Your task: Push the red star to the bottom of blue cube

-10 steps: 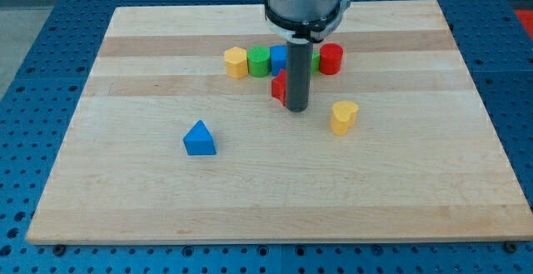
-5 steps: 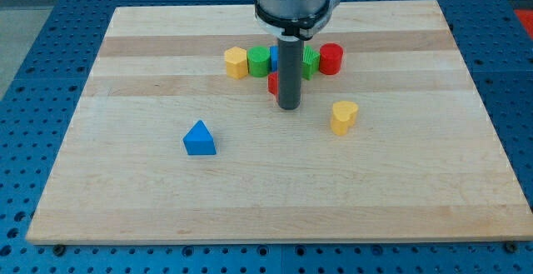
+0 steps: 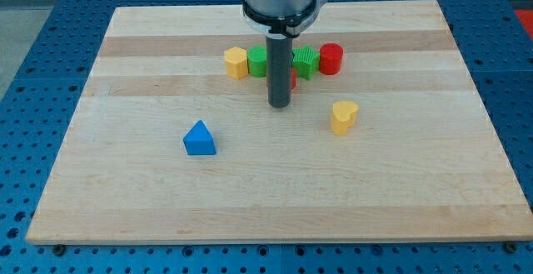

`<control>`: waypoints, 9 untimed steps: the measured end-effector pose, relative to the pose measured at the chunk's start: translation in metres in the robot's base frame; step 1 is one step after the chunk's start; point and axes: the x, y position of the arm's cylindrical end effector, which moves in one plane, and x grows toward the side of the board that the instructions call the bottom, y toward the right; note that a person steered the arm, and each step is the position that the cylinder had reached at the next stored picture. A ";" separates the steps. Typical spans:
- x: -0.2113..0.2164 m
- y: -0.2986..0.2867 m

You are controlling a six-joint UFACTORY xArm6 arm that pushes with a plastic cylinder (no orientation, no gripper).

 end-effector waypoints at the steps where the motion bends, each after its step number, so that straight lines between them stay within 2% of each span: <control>1: 0.000 -0.001; 7: -0.001 -0.001; 9: 0.064 -0.001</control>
